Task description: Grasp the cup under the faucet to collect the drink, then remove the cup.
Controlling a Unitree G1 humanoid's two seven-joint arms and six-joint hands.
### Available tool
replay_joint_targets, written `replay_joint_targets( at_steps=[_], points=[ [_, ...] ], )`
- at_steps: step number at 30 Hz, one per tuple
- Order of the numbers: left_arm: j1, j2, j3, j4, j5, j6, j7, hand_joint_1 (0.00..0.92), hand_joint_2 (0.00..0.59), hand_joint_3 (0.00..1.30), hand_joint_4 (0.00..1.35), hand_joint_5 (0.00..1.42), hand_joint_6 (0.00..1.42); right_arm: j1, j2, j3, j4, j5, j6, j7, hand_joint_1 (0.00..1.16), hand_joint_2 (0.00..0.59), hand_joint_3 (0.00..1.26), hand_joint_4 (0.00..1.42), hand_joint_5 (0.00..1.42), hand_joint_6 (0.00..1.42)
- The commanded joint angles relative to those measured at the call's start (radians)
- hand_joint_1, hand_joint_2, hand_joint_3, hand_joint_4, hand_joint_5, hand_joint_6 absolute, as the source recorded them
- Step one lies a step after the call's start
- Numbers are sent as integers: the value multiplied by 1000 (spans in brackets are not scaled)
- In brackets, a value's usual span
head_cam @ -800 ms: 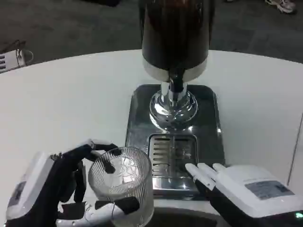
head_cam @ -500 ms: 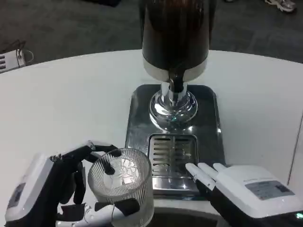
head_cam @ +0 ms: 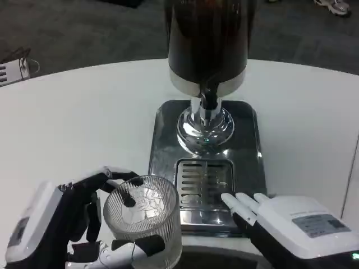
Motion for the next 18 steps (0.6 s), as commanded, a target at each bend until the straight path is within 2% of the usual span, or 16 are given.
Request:
replay_joint_targets(
  at_steps=[1,10,18],
  points=[
    [-3,-5,14,-9,-18,-15,3,521,0,990,1098,1260,1424,17,11,-1,-16,5,-16,-12,522,478,0,0,0,0],
    [-80,-7,10,64,15,0,24,521,0,990,1098,1260,1424,27,17,-7,-16,-2,-26,-33,527,471,0,0,0,0],
    [-253,-5,-16,211,90,28,64,521,0,990,1098,1260,1424,43,22,-35,-16,24,-44,-44,531,468,0,0,0,0]
  ],
)
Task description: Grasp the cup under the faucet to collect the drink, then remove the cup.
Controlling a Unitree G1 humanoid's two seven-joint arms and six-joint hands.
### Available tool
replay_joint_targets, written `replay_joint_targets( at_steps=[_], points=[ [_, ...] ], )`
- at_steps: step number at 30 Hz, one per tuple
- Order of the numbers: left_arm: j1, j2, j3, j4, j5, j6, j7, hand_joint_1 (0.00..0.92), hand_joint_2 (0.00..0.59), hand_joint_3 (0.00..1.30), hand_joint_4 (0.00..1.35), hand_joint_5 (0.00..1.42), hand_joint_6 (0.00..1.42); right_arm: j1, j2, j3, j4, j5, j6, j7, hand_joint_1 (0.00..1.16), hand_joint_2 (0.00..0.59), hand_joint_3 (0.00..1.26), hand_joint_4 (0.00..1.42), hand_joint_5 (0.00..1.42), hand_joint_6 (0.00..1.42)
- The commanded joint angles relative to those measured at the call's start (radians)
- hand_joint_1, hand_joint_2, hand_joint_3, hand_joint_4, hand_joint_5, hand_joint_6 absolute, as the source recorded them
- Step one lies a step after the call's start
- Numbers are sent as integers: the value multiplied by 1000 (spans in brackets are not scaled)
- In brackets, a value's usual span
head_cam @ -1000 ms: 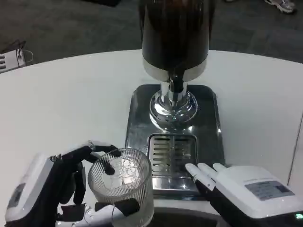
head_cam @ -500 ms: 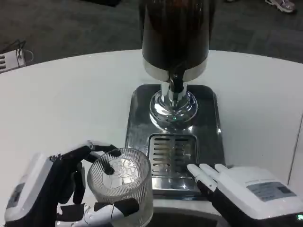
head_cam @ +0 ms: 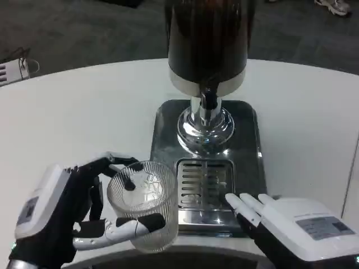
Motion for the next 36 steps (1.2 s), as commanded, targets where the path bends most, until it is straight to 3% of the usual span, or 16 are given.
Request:
replay_joint_targets(
  at_steps=[1,15,36],
  points=[
    [-102,-4,-14,76,43,14,49,521,0,990,1098,1260,1424,16,2,-22,-15,29,-18,-18,532,468,0,0,0,0],
    [-324,4,-99,329,159,34,161,521,0,990,1098,1260,1424,52,-17,-120,-15,128,-51,-38,535,468,0,0,0,0],
    [-613,-75,-305,636,258,108,304,521,0,990,1098,1260,1424,88,-109,-345,-15,350,-61,-52,536,468,0,0,0,0]
  ],
)
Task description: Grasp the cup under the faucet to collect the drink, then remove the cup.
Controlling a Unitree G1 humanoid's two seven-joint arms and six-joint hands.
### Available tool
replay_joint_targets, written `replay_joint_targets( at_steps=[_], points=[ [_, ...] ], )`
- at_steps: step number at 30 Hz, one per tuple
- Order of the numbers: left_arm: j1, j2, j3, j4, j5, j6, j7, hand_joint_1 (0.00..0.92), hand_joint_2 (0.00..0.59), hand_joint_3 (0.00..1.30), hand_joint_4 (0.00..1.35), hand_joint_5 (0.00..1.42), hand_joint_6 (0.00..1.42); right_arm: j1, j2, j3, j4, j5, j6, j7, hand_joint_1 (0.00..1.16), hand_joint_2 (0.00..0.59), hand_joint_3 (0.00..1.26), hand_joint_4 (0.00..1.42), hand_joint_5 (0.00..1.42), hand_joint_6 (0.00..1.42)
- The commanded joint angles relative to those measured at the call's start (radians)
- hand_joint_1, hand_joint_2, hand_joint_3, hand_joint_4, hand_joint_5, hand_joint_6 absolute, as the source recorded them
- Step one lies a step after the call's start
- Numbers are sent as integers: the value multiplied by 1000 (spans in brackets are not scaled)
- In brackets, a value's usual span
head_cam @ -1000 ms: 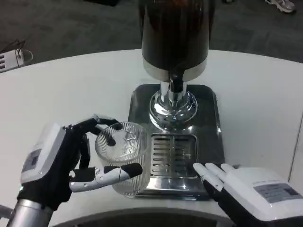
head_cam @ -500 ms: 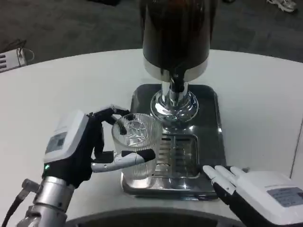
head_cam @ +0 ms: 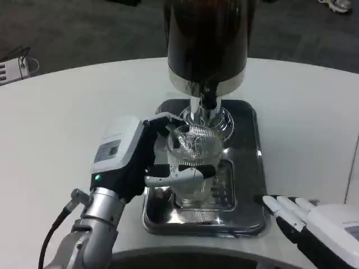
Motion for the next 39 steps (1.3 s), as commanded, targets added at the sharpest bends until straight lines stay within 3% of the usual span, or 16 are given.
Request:
replay_joint_targets(
  at_steps=[1,6,13,21,33,39],
  points=[
    [-44,-14,-28,35,12,11,42,521,0,990,1098,1260,1424,13,-25,-37,-14,46,3,-14,536,468,0,0,0,0],
    [-55,-8,-49,40,20,38,44,504,0,942,1039,1223,1401,22,-50,-59,-14,79,23,-20,536,468,0,0,0,0],
    [-49,4,-50,21,24,63,60,411,0,811,881,1146,1379,24,-89,-52,-14,93,67,-27,536,468,0,0,0,0],
    [-49,22,-52,10,29,95,59,183,6,641,622,1084,1292,20,-142,-20,-14,102,122,-42,537,468,3,0,0,0],
    [-62,33,-56,0,8,93,34,146,6,408,417,916,1218,25,-217,29,-14,108,205,-82,538,468,14,0,0,0],
    [-72,28,-62,-7,-16,82,-17,132,9,205,211,660,1066,36,-245,39,-14,117,235,-99,538,468,17,0,0,0]
  ],
)
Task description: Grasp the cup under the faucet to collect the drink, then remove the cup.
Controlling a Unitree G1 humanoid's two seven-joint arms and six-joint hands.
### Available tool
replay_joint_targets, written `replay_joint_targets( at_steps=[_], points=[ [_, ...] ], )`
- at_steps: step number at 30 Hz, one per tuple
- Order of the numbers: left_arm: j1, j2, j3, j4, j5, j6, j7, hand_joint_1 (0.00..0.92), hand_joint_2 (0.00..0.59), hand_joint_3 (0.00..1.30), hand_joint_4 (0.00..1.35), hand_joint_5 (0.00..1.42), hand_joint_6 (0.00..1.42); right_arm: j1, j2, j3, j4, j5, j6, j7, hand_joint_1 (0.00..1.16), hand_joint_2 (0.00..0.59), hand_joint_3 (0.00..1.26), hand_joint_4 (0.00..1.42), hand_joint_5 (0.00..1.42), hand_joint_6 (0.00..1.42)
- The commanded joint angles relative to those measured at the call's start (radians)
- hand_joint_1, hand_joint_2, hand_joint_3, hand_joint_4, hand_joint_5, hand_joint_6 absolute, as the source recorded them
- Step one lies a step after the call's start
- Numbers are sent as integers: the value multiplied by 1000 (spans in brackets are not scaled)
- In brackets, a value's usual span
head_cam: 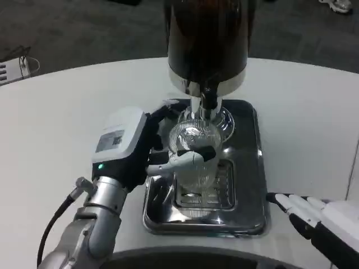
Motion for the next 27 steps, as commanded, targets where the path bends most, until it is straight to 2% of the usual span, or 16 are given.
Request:
replay_joint_targets(
  at_steps=[1,6,16,23,27],
  points=[
    [-10,2,-7,-27,-27,-18,-33,131,10,185,187,630,1045,19,-21,9,-14,16,21,-23,538,468,19,0,0,0],
    [20,5,8,-65,-58,-40,-18,127,15,148,144,591,1018,33,-34,14,-14,23,33,-38,538,468,23,0,0,0],
    [88,28,46,-132,-86,-86,-6,125,24,160,149,599,989,43,-57,35,-14,31,54,-55,539,468,27,0,0,0],
    [139,26,90,-151,-104,-175,54,153,41,195,203,616,799,43,-68,66,-14,23,74,-61,539,468,39,0,0,0],
    [163,26,109,-150,-126,-237,78,164,47,215,227,599,748,43,-75,77,-14,19,87,-65,539,468,45,0,0,0]
  ],
)
